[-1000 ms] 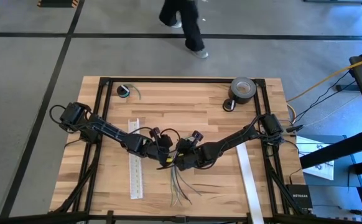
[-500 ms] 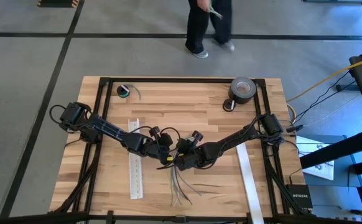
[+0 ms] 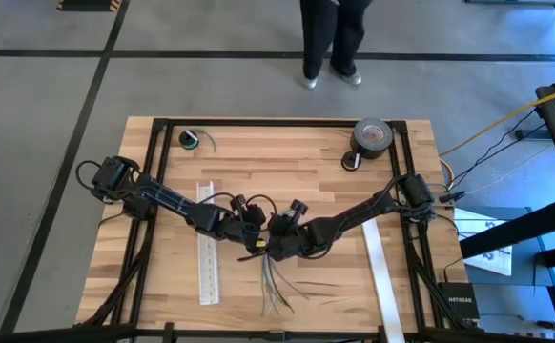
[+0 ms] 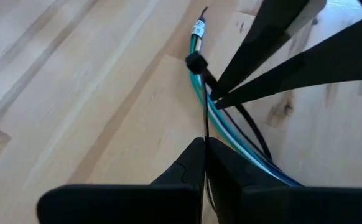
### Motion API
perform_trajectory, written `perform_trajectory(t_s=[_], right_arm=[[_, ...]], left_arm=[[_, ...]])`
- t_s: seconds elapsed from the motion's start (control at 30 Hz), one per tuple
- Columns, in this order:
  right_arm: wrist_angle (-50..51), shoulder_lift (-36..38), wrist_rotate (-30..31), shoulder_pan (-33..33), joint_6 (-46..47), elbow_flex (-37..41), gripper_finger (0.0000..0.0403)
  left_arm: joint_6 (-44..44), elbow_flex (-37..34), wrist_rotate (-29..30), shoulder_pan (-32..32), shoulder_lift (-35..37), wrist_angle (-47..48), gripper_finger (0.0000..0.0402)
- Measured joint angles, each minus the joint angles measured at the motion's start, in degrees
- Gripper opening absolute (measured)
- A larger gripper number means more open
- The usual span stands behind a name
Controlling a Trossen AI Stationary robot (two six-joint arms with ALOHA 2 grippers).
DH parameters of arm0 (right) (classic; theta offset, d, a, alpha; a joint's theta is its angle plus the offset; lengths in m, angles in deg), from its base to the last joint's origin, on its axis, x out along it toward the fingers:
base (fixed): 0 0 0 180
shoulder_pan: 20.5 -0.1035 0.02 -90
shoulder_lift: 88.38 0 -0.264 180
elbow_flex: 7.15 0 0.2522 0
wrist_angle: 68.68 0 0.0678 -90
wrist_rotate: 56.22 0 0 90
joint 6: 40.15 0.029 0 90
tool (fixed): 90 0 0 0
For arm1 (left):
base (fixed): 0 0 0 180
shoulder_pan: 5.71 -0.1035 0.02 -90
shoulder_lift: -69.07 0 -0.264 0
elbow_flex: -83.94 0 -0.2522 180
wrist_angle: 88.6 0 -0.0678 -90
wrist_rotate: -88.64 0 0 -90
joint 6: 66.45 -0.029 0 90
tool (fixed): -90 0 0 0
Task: Ziptie cables
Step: Wrap the colored cables with the black zip tie
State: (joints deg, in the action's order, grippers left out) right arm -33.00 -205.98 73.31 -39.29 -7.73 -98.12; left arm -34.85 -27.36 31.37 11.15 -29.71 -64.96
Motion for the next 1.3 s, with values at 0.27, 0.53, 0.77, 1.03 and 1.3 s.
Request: perform_trajectory(t_s=[0.27,0.53,0.77,1.03,1.3], right_arm=[[2.46,0.0,-0.07,-0.07,-6.5,0.0,0.0],[4.7,0.0,0.29,0.02,-10.16,0.0,0.0],[5.87,0.0,0.98,0.07,-6.87,0.0,0.0],[6.8,1.83,-2.73,0.09,-1.15,0.0,0.0],[4.27,-0.27,-4.64,0.07,3.79,0.02,0.0]], left_arm=[[1.42,0.07,-0.16,-0.04,0.0,2.31,0.0],[3.68,1.91,-0.16,-0.04,0.0,4.49,0.0],[4.23,2.43,-0.13,0.71,0.02,7.51,0.0],[5.59,2.56,-0.13,1.62,2.18,9.12,0.0],[-1.13,0.74,1.24,1.76,2.47,5.7,0.0]])
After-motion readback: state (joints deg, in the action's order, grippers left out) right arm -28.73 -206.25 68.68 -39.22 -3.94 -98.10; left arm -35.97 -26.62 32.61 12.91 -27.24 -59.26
